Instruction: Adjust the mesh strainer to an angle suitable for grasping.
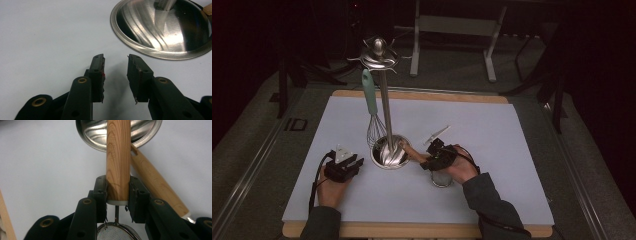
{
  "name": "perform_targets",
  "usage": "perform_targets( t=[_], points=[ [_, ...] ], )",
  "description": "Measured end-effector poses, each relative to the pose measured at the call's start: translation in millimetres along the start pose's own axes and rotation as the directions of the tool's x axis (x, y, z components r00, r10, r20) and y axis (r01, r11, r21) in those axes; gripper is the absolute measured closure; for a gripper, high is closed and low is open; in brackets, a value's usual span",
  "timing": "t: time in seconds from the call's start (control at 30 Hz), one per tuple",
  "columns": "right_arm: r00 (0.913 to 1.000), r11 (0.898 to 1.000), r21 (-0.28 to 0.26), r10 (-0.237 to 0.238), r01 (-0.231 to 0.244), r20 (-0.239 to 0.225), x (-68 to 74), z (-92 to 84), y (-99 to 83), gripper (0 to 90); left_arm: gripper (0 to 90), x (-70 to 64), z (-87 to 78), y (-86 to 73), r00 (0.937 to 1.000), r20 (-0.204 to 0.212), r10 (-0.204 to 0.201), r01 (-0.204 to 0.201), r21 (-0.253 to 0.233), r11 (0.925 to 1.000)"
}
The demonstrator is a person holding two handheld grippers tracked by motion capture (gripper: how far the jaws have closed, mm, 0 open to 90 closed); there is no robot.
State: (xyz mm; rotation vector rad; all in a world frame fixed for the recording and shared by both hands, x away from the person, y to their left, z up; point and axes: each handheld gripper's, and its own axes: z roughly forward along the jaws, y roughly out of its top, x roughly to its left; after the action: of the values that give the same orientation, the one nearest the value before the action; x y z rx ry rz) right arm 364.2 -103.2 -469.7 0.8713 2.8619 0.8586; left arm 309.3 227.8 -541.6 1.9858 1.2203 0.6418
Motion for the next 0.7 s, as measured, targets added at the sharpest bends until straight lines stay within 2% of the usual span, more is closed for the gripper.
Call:
perform_targets(
  t=[0.27,0.53,0.7],
  points=[
    [0.9999,0.997,-0.083,-0.007,0.008,0.009,1.3,-10.8,0.4,71.0,66.5,0.4,0.2,0.0,1.0000,0.001,-0.004,0.004,0.000,1.0000],
    [0.9996,0.981,-0.192,-0.007,0.013,0.029,4.1,-26.2,4.2,71.0,66.5,0.5,0.1,0.0,1.0000,0.002,-0.004,0.004,-0.001,1.0000],
    [0.9995,0.972,-0.234,-0.014,0.021,0.030,6.6,-33.6,5.7,71.0,66.5,0.4,0.1,0.0,1.0000,0.002,-0.004,0.004,-0.001,1.0000]
  ],
)
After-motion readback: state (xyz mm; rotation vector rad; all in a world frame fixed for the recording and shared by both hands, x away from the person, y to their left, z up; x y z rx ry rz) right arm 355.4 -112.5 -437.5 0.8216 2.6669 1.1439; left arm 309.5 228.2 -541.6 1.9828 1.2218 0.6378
